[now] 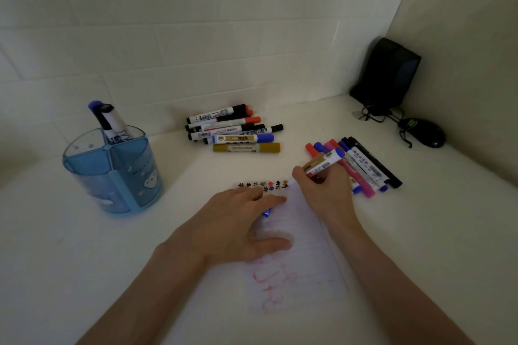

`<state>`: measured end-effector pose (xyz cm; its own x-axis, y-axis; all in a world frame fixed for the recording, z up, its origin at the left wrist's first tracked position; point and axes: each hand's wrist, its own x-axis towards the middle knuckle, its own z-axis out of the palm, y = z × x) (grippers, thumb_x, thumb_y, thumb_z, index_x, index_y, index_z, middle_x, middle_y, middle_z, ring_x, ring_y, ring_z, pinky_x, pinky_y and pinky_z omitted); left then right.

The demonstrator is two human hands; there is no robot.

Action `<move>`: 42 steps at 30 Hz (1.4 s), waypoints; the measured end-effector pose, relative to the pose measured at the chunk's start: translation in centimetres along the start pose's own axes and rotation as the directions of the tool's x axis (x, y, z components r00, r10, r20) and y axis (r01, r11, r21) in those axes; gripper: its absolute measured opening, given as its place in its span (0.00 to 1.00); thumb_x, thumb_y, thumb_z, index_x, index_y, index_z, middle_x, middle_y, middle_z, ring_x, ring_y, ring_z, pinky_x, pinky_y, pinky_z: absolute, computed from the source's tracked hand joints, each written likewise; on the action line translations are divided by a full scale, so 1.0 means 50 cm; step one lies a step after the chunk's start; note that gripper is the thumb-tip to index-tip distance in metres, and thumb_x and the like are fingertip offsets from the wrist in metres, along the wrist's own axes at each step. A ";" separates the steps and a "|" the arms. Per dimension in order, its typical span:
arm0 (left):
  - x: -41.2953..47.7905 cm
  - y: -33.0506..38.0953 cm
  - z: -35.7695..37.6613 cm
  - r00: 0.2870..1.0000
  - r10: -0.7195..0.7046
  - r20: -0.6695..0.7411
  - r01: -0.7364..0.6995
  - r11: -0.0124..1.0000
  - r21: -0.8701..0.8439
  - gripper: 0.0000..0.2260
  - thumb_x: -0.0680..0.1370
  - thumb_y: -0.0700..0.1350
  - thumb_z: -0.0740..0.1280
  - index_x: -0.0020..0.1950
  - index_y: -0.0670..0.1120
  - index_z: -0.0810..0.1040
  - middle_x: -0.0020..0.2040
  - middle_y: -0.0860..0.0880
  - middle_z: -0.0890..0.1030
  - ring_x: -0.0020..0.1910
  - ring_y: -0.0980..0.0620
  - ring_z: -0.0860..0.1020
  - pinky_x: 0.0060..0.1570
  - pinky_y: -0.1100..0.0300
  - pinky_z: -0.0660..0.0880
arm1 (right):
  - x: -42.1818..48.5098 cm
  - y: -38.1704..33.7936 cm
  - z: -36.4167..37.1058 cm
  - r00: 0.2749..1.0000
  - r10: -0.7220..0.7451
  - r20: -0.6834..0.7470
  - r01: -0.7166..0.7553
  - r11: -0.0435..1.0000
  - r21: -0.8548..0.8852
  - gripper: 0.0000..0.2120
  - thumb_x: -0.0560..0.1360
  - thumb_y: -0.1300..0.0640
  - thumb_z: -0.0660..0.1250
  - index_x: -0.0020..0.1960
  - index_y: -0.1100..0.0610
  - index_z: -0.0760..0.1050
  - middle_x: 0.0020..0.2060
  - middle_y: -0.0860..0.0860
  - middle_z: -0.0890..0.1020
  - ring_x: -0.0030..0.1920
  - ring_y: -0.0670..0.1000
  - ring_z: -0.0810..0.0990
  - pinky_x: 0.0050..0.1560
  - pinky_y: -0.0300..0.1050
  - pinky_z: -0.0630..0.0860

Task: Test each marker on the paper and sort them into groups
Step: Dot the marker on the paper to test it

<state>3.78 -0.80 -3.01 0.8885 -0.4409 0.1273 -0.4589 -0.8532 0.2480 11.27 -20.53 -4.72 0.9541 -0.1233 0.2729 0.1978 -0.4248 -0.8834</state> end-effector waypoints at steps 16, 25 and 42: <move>0.001 -0.001 0.003 0.999 0.018 -0.041 -0.019 1.000 -0.014 0.38 0.71 0.79 0.54 0.76 0.62 0.64 0.66 0.59 0.75 0.63 0.55 0.75 0.61 0.61 0.69 | -0.002 -0.002 -0.001 0.999 0.028 0.026 -0.028 0.999 0.021 0.17 0.73 0.58 0.74 0.31 0.53 0.71 0.24 0.45 0.77 0.24 0.39 0.73 0.26 0.29 0.71; -0.001 -0.002 -0.013 0.995 -0.102 0.002 0.099 0.964 -0.247 0.30 0.74 0.75 0.58 0.71 0.65 0.58 0.58 0.64 0.74 0.51 0.63 0.76 0.50 0.66 0.71 | 0.000 -0.027 -0.019 0.970 0.240 -0.022 -0.228 0.944 0.240 0.06 0.75 0.57 0.74 0.45 0.58 0.79 0.34 0.49 0.83 0.32 0.39 0.78 0.32 0.32 0.76; 0.024 -0.018 -0.019 0.944 -0.158 -0.288 0.018 0.900 -0.435 0.08 0.82 0.44 0.65 0.61 0.50 0.77 0.52 0.57 0.76 0.50 0.62 0.75 0.47 0.73 0.70 | -0.045 -0.087 -0.036 0.936 -0.037 0.351 -0.092 0.935 0.342 0.08 0.74 0.54 0.78 0.51 0.54 0.82 0.34 0.50 0.84 0.31 0.46 0.80 0.33 0.34 0.75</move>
<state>5.29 -0.30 -2.18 0.9119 -0.2012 0.3578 -0.3969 -0.6546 0.6434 7.88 -19.99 -0.79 0.9643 0.2153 0.1540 0.1743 -0.0788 -0.9815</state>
